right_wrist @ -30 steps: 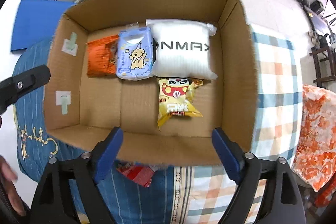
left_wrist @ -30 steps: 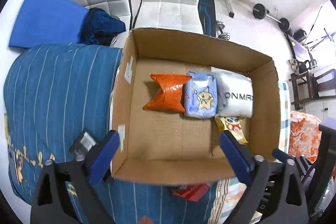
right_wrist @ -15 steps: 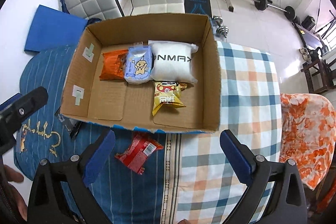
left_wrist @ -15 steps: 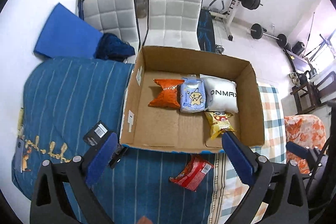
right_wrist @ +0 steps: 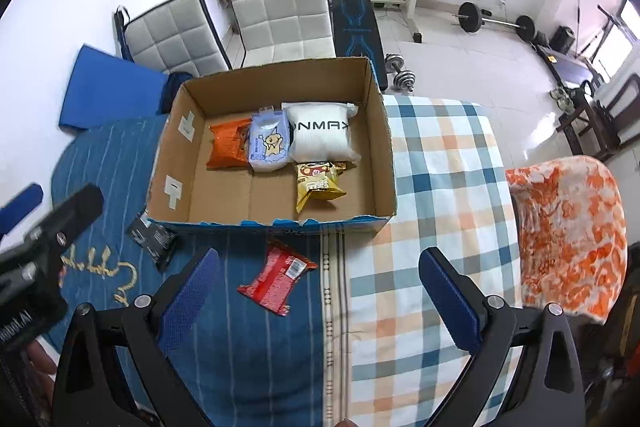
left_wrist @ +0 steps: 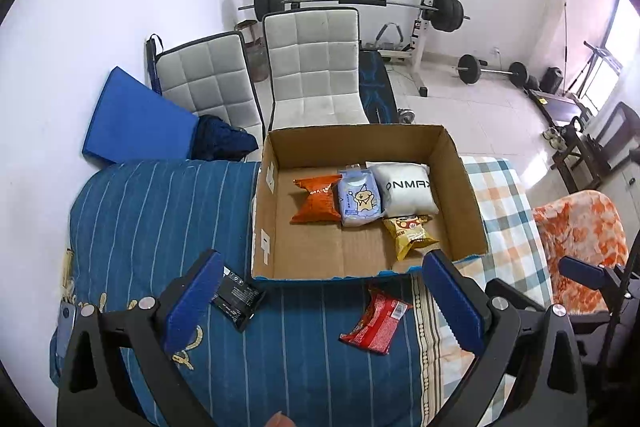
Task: Organize snacks
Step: 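Grasp the black snack bag with the left gripper while the right grasps the red snack bag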
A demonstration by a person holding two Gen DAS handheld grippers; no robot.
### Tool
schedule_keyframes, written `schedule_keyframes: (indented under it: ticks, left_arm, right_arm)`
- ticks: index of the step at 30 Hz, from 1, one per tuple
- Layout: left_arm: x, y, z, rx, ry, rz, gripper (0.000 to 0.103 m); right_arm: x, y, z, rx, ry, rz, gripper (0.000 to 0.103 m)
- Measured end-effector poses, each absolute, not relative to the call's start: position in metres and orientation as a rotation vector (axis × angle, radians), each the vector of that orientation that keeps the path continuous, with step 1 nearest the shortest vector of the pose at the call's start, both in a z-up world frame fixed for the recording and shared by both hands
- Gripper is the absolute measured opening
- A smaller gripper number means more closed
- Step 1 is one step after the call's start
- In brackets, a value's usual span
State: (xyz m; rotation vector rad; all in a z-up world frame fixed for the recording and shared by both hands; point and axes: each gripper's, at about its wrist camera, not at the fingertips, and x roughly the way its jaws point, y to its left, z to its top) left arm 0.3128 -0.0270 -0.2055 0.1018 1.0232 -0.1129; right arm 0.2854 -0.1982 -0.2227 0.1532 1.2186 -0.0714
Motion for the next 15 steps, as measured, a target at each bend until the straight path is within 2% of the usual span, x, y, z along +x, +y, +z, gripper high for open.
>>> schedule_keyframes:
  ticks: [4,7,15]
  left_arm:
    - [0.307,-0.018,-0.206,0.104,1.027,-0.124,0.102]
    - [0.303,-0.001,-0.216,0.108,1.048,-0.092,0.102]
    - [0.305,0.1,-0.301,-0.027,1.269,0.104,0.102]
  right_arm:
    - [0.278,-0.195,-0.225,0.2,1.235,-0.072,0.102]
    - [0.277,-0.192,-0.247,0.243,1.287,-0.068,0.102]
    - [0.29,-0.174,-0.382,0.428,1.543,-0.062,0.102]
